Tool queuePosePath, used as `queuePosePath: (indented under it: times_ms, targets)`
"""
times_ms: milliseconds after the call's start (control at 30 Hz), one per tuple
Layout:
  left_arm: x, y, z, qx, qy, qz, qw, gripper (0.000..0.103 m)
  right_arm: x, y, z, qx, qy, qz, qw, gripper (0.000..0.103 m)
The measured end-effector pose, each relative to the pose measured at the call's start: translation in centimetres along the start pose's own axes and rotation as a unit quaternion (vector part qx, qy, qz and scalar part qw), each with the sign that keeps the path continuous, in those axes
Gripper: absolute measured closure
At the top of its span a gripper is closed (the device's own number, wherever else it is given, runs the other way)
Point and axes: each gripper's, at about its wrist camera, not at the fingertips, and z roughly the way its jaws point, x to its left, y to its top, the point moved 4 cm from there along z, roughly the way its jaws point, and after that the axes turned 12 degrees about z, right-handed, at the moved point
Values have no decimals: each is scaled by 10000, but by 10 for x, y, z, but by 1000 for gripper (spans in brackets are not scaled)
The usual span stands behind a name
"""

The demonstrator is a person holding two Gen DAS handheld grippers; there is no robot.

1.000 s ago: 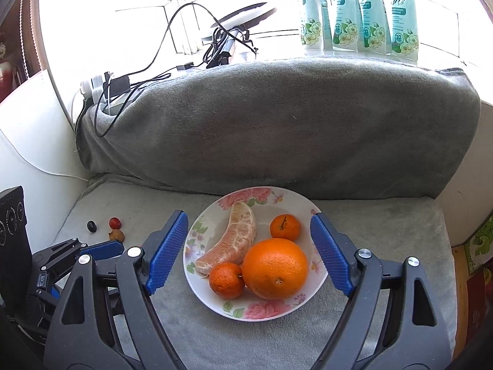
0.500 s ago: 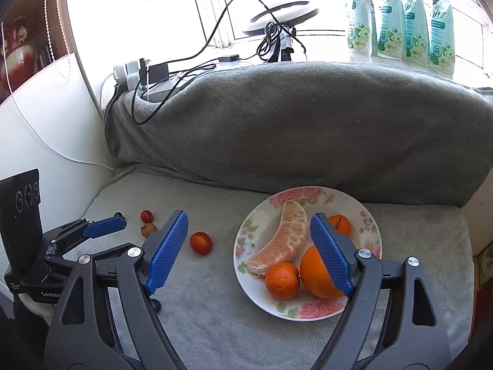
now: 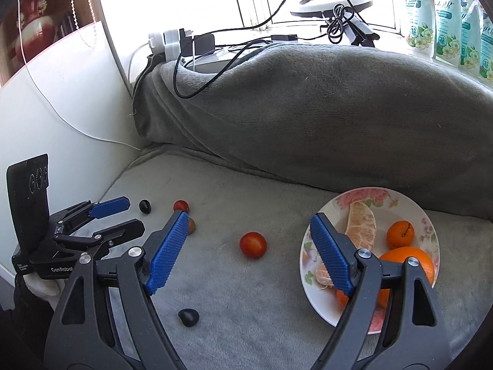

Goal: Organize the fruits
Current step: 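Withdraw both grippers from the plate toward the remaining fruit, then close the left gripper on a dark plum while the right gripper closes on the kiwi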

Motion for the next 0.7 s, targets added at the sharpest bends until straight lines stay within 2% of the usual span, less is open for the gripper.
queuePosePath:
  times_ms: [200,267,333,400,533,700]
  targets:
    - [27,-16,2,94,118,-220,9996,29,21,-4,22,195,98,-173,9996,26]
    - [36,-21,5,136,157,-320,9993,36,27,-6,31,300,137,-208,9992,36]
    - [46,-25,7,176,200,-424,9987,38,32,-8,42,408,168,-242,9987,41]
    - [55,-30,9,219,238,-525,9981,39,38,-11,51,491,173,-294,9982,42]
    - [70,-35,14,285,332,-650,9969,45,51,-15,70,676,191,-433,9966,51]
    - [80,-38,21,366,354,-773,9957,49,65,-22,89,868,183,-620,9941,54]
